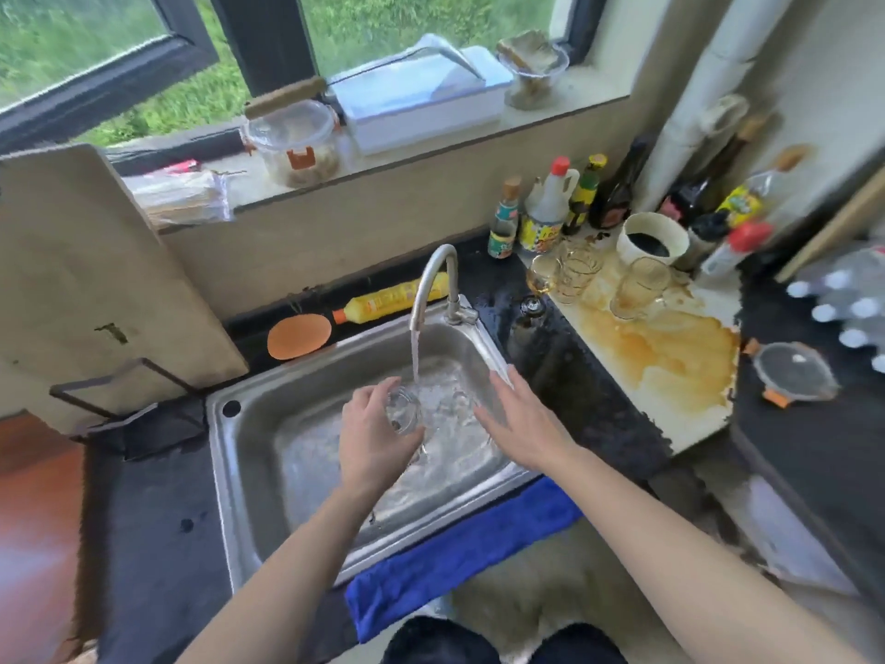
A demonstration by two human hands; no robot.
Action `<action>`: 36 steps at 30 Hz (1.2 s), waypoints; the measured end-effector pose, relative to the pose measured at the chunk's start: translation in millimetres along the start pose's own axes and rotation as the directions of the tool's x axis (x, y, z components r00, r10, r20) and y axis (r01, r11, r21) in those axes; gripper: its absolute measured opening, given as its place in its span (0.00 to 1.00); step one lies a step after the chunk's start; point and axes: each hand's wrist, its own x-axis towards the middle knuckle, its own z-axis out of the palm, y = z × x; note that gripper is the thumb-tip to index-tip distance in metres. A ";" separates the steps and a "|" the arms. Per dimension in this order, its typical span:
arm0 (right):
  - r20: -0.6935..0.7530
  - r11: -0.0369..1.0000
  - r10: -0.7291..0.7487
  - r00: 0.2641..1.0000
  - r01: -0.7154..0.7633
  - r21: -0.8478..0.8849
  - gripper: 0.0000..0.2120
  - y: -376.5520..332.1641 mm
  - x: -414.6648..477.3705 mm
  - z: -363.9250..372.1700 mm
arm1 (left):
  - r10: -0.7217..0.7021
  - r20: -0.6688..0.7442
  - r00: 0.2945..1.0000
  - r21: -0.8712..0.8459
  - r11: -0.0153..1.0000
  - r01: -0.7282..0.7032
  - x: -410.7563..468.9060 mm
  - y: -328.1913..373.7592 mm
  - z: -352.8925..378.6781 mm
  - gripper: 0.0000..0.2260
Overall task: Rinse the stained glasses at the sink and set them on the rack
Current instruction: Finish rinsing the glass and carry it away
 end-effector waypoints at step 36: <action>-0.491 0.265 0.860 -0.139 -0.700 0.663 0.33 510.7 -864.9 58.8 | 0.920 0.391 0.008 -0.634 0.276 -0.722 -676.0 573.0 409.2 0.36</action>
